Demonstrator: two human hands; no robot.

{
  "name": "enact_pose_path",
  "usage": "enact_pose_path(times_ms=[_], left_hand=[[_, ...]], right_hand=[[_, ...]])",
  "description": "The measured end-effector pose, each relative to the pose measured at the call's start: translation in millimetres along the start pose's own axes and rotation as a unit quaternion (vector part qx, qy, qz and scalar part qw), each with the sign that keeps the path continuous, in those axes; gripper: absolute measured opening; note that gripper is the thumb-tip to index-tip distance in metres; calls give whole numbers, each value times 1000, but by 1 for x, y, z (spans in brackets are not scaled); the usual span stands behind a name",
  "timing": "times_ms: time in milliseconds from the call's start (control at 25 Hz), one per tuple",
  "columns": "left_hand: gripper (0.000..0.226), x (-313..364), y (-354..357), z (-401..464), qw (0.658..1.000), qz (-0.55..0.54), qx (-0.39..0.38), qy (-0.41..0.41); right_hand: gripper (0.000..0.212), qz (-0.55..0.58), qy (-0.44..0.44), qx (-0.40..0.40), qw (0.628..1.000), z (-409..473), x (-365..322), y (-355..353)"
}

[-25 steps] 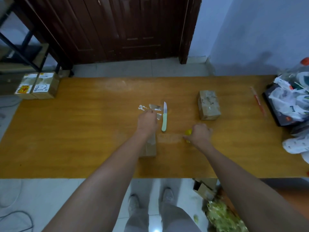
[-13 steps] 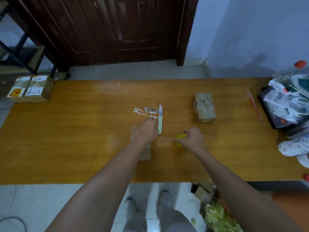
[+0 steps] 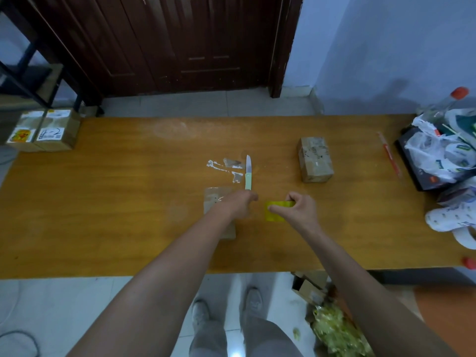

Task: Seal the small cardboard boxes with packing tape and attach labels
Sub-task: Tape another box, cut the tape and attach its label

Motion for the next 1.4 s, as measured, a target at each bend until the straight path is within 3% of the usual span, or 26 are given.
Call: enact_pose_path(times_ms=[120, 360, 480, 560, 680, 720, 760, 840, 920, 960, 1000, 1080, 1200, 1400], left_hand=[[55, 1, 5, 4, 1000, 15, -20, -8], [25, -8, 6, 14, 999, 15, -14, -33], [18, -7, 6, 18, 998, 61, -10, -7], [17, -3, 5, 21, 1000, 9, -2, 6], [18, 7, -14, 24, 978, -202, 48, -4], [24, 9, -21, 24, 955, -291, 57, -19], [32, 10, -27, 21, 909, -411, 55, -37], [46, 12, -30, 13, 752, -657, 18, -44], [47, 9, -26, 3, 590, -806, -21, -41], [44, 5, -24, -1, 543, -838, -28, -40], [40, 0, -22, -6, 521, -852, -28, -42], [25, -12, -19, -12, 538, -841, -6, -53], [12, -33, -16, -20, 620, -779, 57, -77], [8, -81, -25, -44, 712, -665, 162, -158]], right_hand=[[51, 37, 9, 18, 999, -7, 0, -3], [50, 80, 24, 9, 996, -8, -5, -5], [35, 170, 43, 15, 984, -7, -15, -19], [24, 242, 45, 42, 968, 7, -29, -42], [41, 203, -10, 32, 979, 27, -59, -71], [42, 201, -16, 28, 979, 30, -63, -73], [41, 202, -18, 21, 979, 32, -64, -74], [41, 214, -16, 3, 977, 32, -64, -74], [40, 222, -20, -2, 975, 32, -62, -75], [40, 226, -23, -3, 974, 32, -62, -76], [41, 228, -26, -7, 973, 32, -62, -76], [41, 227, -27, -19, 973, 33, -62, -75], [40, 222, -29, -37, 974, 33, -64, -65], [43, 199, -19, -64, 978, 40, -54, -41]])
Point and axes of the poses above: each hand's wrist, its own z-axis towards the middle knuckle, its own y-axis out of the palm, x = y × z, the point moved 7 cm from there along z, towards the middle knuckle, and after that the axes turned 3 degrees about -z, right-handed, at the moved point
